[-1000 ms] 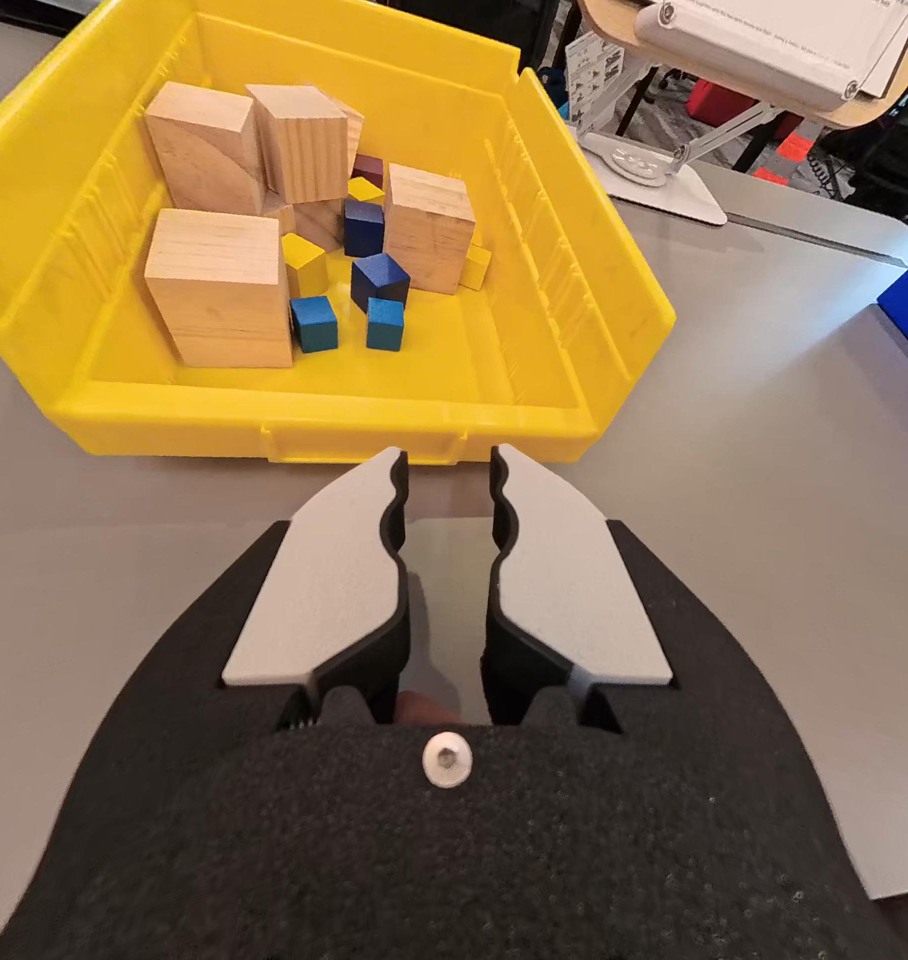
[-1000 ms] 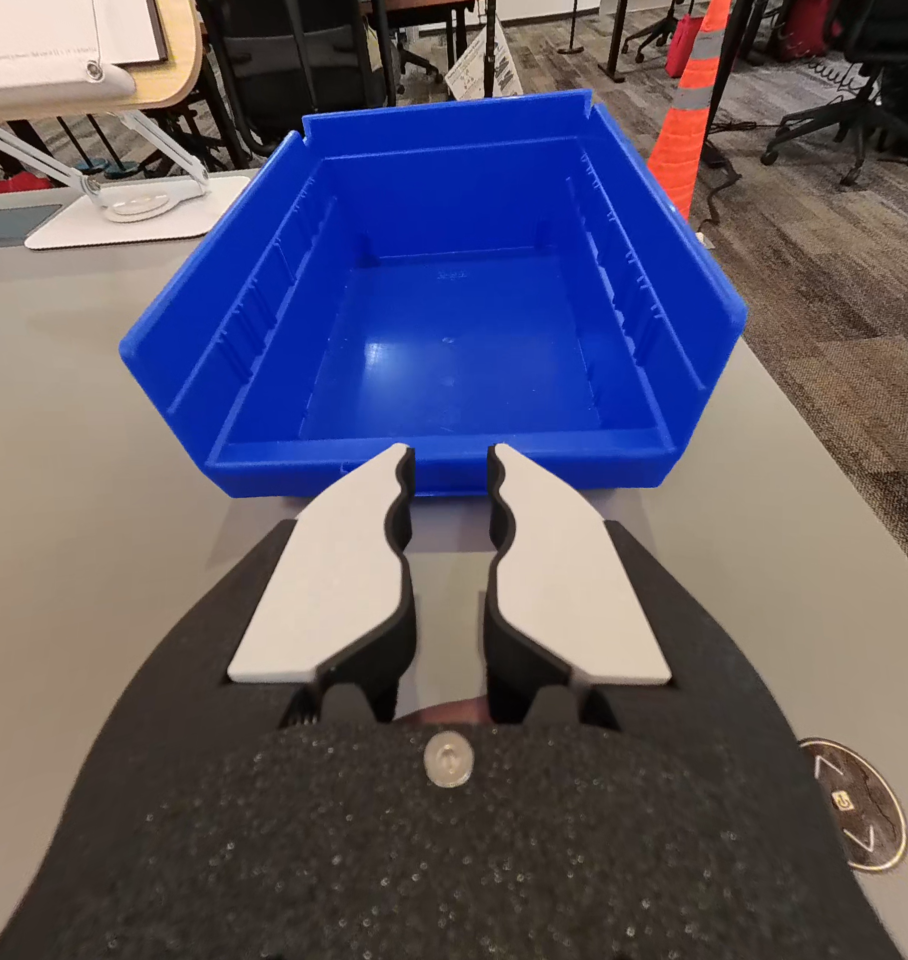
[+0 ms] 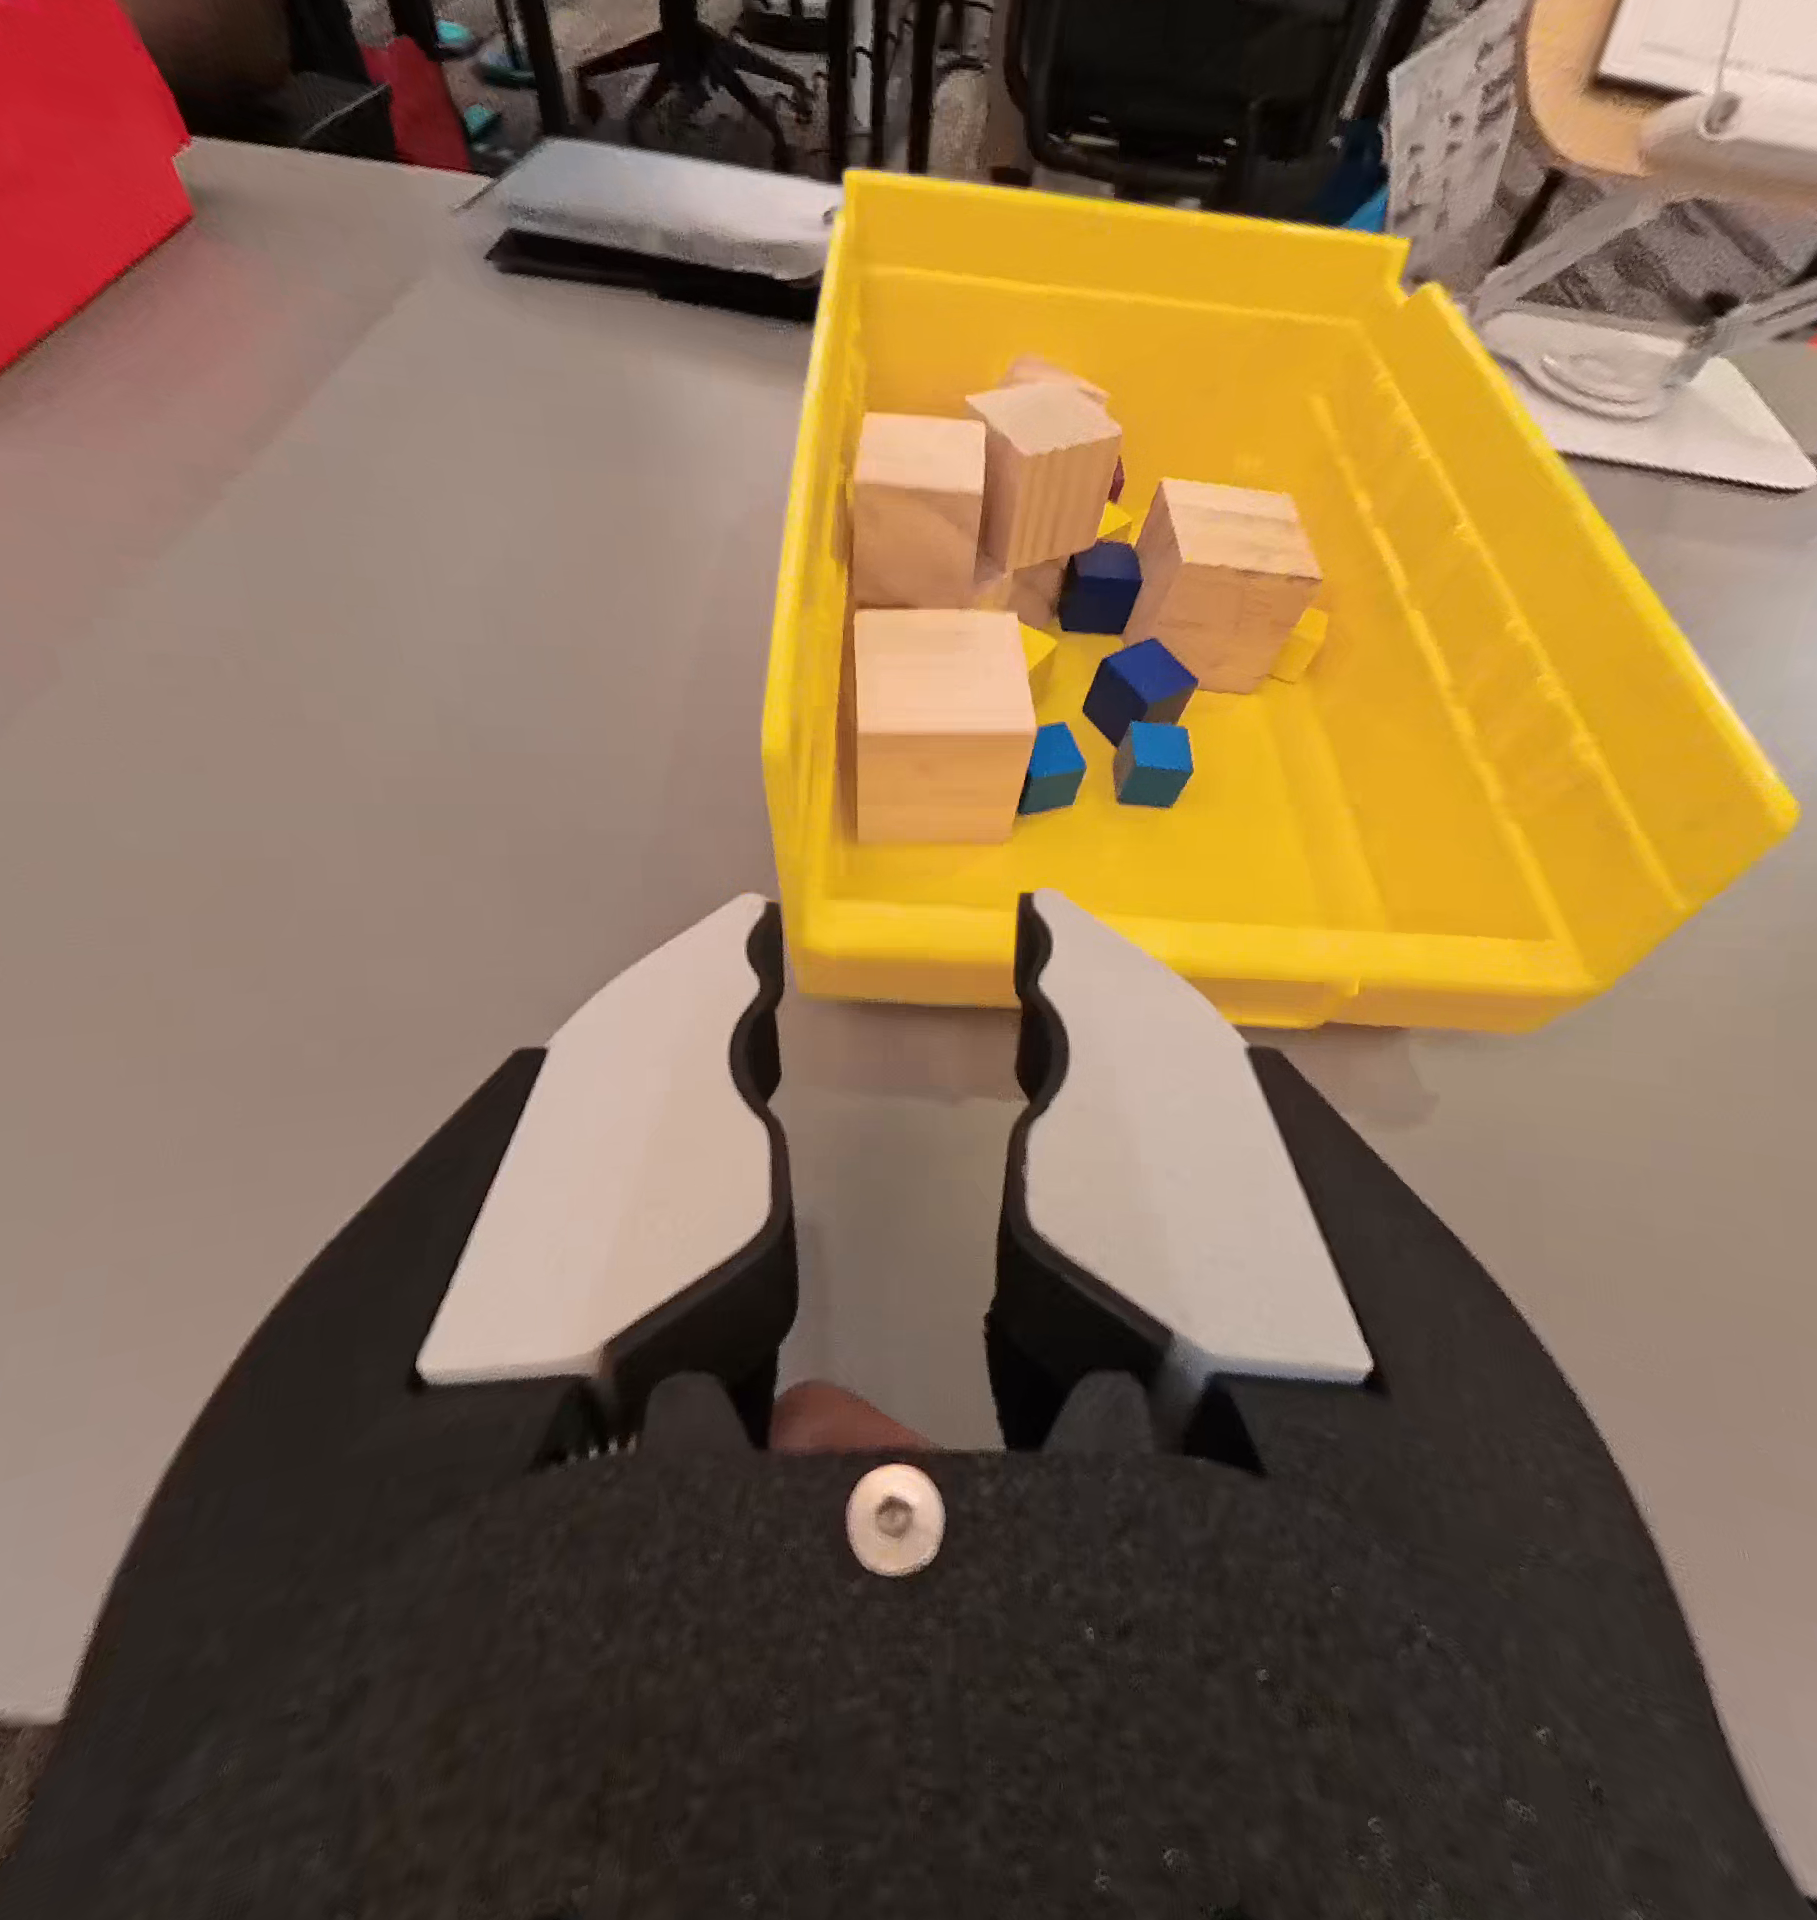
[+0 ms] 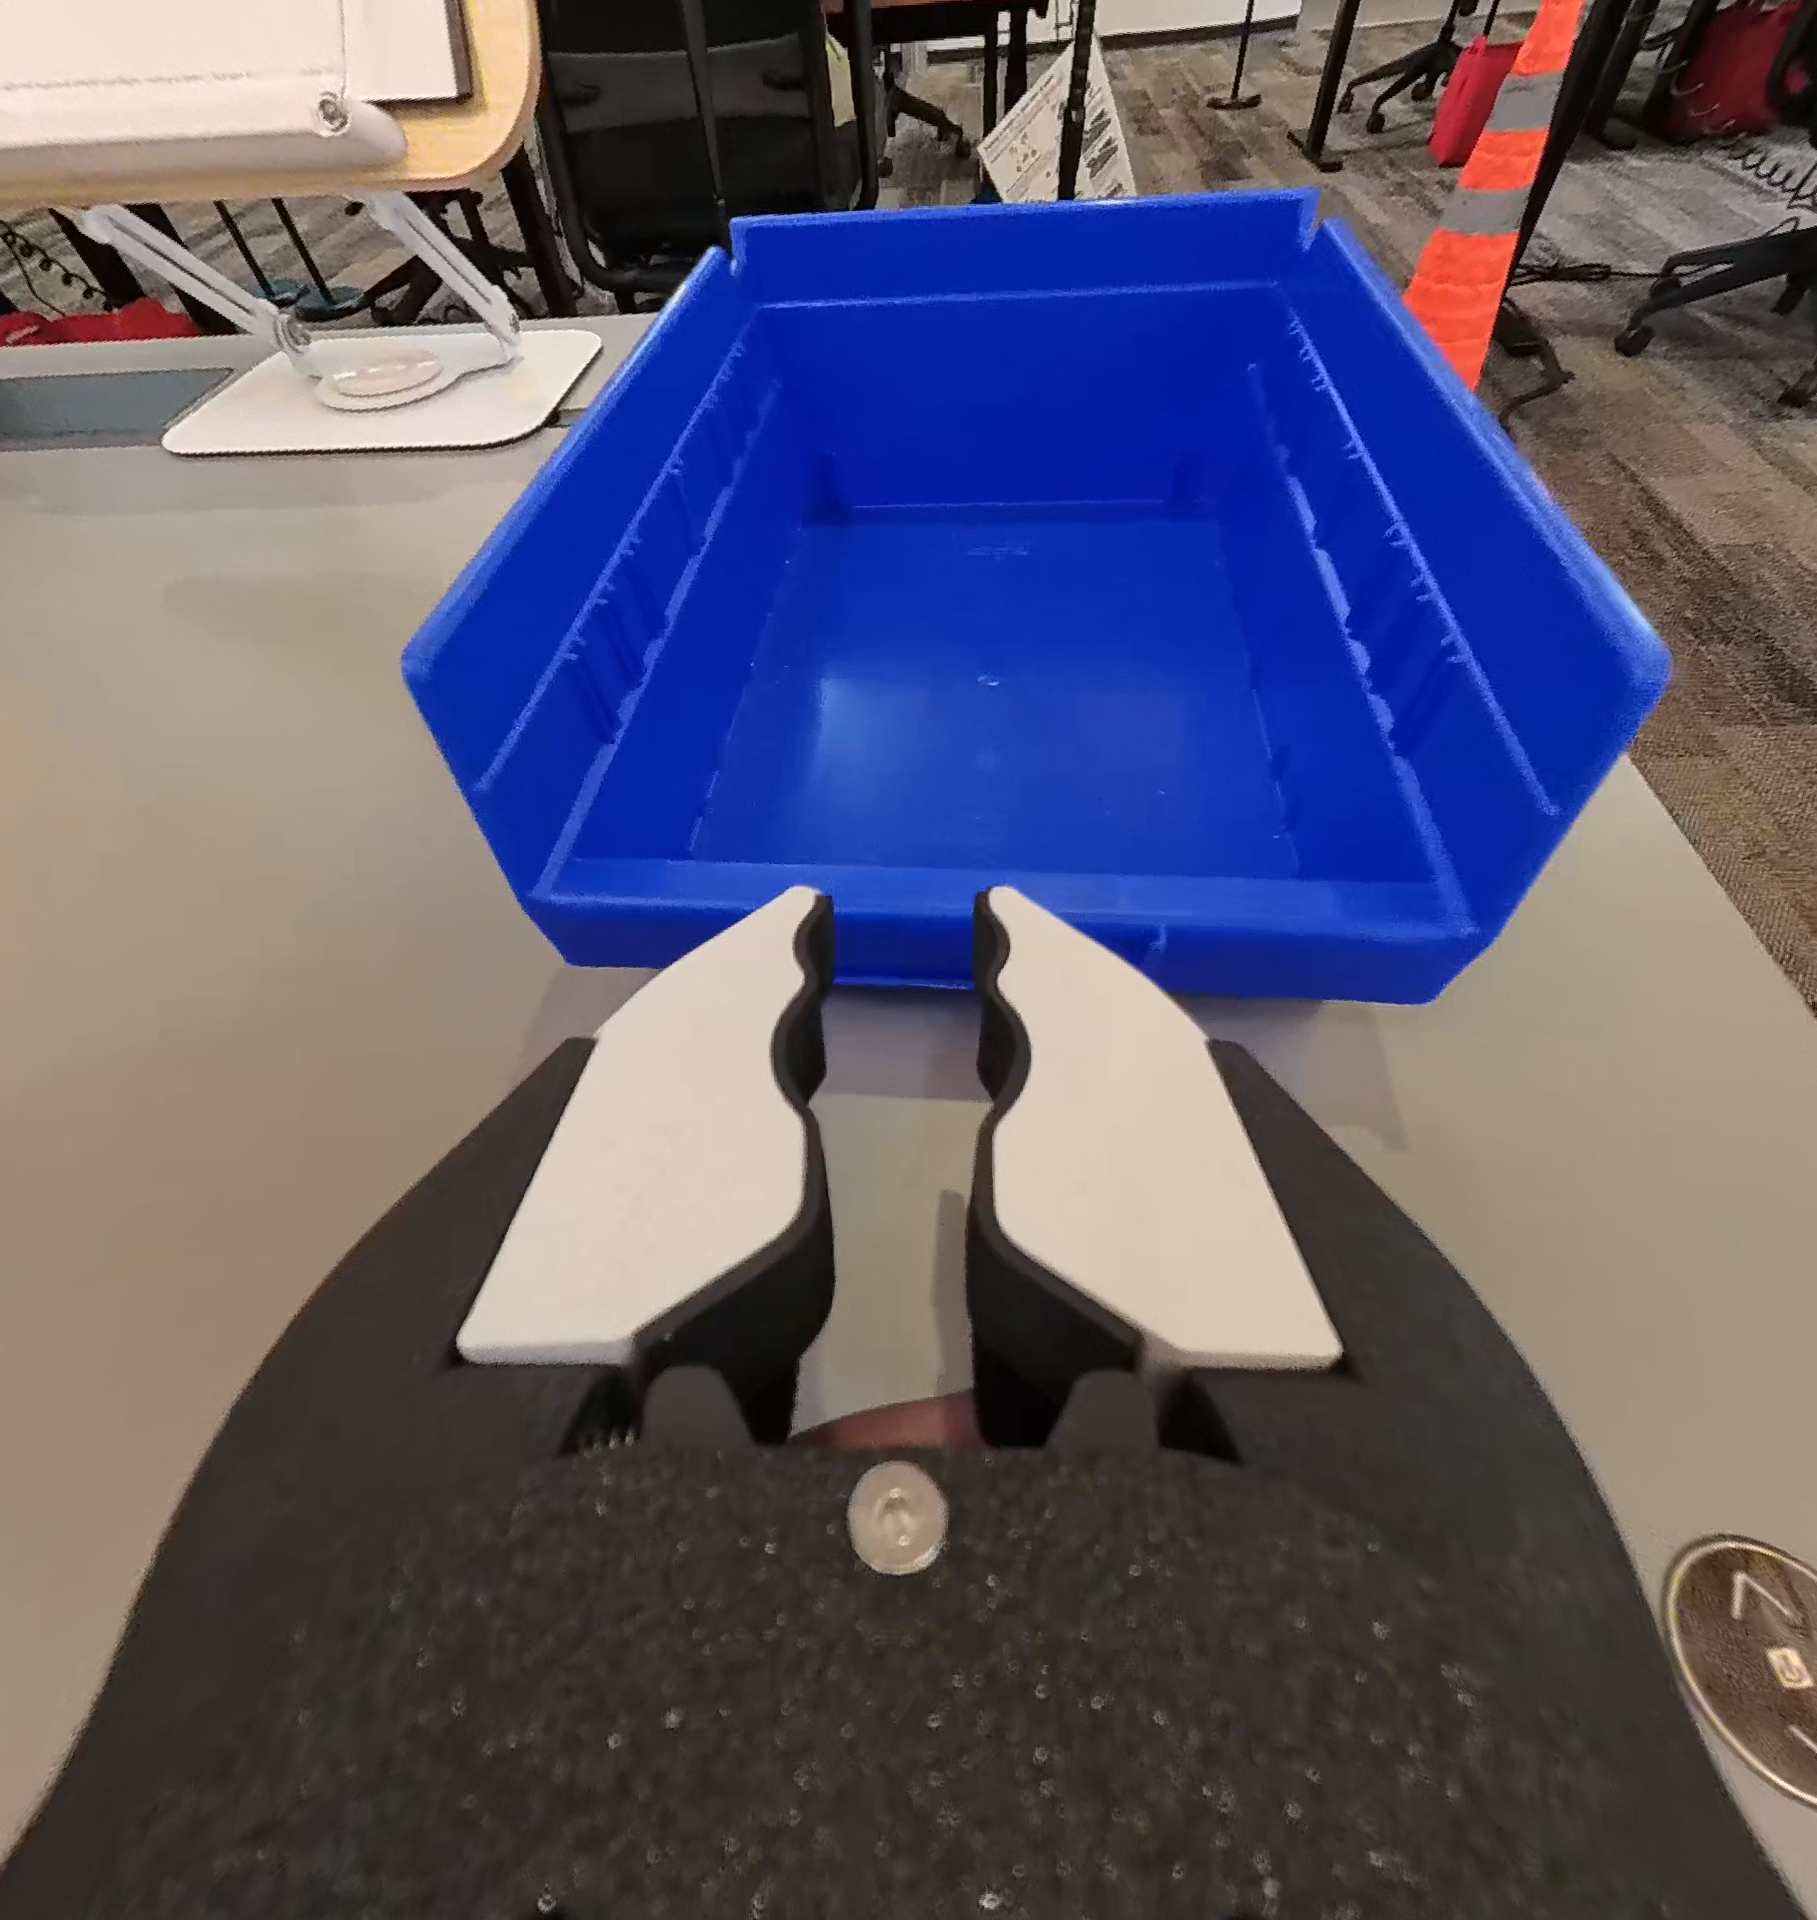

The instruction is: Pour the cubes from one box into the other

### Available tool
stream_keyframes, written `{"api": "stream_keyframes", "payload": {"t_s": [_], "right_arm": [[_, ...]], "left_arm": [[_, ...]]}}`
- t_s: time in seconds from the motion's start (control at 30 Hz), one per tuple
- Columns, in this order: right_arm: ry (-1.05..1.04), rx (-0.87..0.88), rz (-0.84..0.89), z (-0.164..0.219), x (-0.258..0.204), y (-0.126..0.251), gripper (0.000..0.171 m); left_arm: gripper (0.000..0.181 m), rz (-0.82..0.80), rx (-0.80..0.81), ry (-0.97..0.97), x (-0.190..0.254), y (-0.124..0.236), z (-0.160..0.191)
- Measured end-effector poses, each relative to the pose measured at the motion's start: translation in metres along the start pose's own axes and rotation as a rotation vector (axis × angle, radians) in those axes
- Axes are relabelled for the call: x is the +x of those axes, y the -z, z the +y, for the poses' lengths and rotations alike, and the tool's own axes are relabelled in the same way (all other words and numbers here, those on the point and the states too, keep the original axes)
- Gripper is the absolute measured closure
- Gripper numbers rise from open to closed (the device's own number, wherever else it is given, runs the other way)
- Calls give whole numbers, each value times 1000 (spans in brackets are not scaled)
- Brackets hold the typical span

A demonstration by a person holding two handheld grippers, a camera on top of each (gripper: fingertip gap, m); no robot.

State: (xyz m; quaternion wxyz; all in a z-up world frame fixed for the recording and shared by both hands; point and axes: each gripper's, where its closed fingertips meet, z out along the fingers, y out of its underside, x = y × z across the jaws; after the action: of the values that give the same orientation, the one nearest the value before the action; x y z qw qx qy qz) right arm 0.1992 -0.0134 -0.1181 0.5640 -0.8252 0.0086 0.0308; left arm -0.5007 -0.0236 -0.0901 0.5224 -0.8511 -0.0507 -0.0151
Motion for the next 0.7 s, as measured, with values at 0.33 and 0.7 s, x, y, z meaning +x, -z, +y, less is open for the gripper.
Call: {"api": "stream_keyframes", "payload": {"t_s": [0.33, 0.7], "right_arm": [[28, 9, -32, -7, -19, 0, 147], [70, -5, -87, -1, -47, 3, 146]], "left_arm": [[141, 149, -575, -50, -13, -50, -10], [176, 62, -564, -55, -18, -80, 29]]}}
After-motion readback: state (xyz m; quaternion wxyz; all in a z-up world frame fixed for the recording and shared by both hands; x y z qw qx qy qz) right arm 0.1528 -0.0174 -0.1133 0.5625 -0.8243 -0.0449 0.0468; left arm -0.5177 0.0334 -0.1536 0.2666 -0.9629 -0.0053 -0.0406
